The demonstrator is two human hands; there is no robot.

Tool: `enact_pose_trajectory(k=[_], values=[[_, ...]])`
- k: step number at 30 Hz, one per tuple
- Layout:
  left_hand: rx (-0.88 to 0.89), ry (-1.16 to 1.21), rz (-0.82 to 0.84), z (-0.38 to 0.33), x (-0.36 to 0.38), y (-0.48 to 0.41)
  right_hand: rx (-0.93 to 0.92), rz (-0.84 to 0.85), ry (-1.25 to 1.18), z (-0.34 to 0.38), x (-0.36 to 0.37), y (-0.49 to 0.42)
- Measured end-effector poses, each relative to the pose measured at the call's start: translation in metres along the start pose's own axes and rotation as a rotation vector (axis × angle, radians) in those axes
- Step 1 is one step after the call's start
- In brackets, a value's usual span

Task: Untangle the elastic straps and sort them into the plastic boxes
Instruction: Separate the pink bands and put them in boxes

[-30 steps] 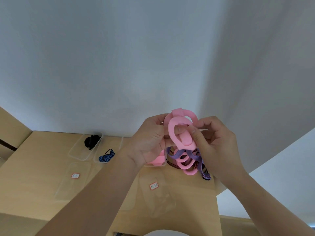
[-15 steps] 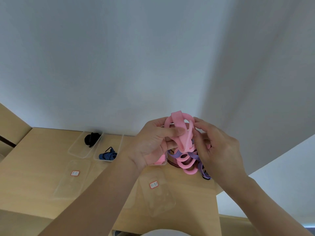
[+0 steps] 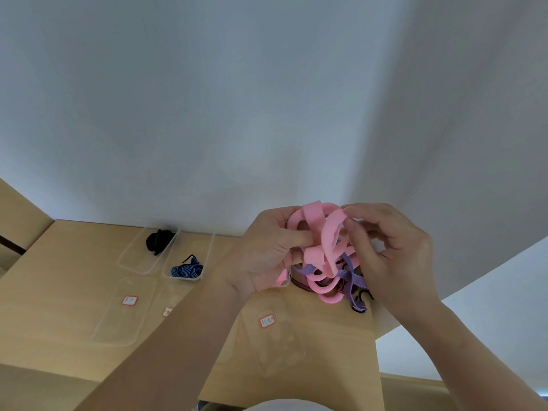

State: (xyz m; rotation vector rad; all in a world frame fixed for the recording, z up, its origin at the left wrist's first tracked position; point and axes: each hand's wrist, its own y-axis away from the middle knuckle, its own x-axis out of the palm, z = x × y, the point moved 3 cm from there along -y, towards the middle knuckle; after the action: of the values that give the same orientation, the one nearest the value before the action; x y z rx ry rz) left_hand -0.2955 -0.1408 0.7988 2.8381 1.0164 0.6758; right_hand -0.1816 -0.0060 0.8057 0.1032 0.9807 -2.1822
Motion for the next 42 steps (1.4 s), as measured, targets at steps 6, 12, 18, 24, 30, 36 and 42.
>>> enact_pose_trajectory(k=[6,12,18,24,30,36,42], values=[[-0.011,-0.161,0.069,-0.006,-0.009,0.002,0.213,0.095,-0.241,-0.001,0.000,-0.003],[-0.026,-0.222,0.235,-0.012,-0.010,0.007,0.329,0.224,-0.541,0.002,0.002,-0.011],[-0.077,-0.048,0.265,-0.013,-0.008,0.007,0.477,0.331,-0.763,0.002,0.003,-0.019],[0.094,0.013,-0.067,-0.005,-0.007,-0.008,0.632,0.145,-0.687,-0.013,0.011,-0.026],[0.271,-0.101,-0.412,-0.009,-0.017,-0.010,0.498,0.140,-0.402,-0.014,0.007,-0.019],[0.297,-0.160,-0.520,-0.005,-0.017,-0.012,0.270,0.559,-0.389,0.008,-0.003,-0.021],[0.308,-0.257,-0.350,-0.006,-0.003,-0.010,0.284,0.385,-0.313,0.008,0.000,-0.024]])
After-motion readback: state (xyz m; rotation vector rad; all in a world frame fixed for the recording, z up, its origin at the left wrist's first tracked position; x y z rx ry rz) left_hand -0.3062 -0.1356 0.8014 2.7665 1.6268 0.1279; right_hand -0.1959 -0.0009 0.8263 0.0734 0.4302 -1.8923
